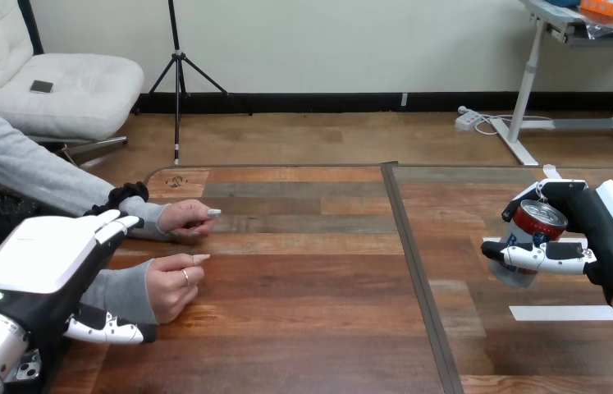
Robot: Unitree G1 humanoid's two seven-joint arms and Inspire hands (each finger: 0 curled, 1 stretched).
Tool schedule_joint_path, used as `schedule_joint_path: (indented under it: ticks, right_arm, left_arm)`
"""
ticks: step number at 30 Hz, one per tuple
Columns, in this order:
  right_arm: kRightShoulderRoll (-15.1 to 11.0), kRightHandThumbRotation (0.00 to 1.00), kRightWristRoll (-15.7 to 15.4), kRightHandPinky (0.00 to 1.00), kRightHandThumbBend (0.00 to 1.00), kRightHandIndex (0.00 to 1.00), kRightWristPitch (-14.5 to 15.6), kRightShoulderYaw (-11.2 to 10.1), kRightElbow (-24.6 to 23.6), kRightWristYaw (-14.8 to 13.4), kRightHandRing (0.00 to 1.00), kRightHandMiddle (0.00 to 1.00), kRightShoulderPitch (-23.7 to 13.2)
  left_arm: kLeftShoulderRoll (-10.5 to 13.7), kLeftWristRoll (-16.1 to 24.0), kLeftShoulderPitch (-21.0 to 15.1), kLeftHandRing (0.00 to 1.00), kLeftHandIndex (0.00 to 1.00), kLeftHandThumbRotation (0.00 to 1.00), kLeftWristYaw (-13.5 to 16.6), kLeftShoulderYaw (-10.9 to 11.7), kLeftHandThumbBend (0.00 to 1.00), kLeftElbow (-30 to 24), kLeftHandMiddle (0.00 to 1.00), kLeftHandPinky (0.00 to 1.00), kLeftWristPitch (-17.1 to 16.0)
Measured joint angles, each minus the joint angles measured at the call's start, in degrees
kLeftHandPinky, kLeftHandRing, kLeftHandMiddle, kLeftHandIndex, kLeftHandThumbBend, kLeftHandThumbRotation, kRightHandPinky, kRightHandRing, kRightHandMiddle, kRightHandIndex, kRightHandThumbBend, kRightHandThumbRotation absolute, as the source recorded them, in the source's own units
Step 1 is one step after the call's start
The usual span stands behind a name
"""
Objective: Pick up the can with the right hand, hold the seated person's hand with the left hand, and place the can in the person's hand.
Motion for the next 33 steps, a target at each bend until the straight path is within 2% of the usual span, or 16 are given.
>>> schedule_joint_path:
  ticks: [13, 33]
  right_arm:
    - [0.0, 0.0, 0.07, 0.32, 0.69, 0.45, -0.01, 0.03, 0.0, 0.02, 0.35, 0.41, 0.0]
    - [0.0, 0.0, 0.16, 0.31, 0.68, 0.45, -0.05, 0.09, 0.0, 0.03, 0.34, 0.4, 0.0]
  left_arm:
    - [1.22, -0.64, -3.3, 0.91, 0.9, 0.48, 0.01, -3.64, 1.0, 5.97, 0.95, 0.76, -1.21]
    - [1.28, 1.61, -8.36, 0.92, 0.91, 0.46, 0.09, -8.84, 1.0, 12.07, 0.96, 0.8, 1.77]
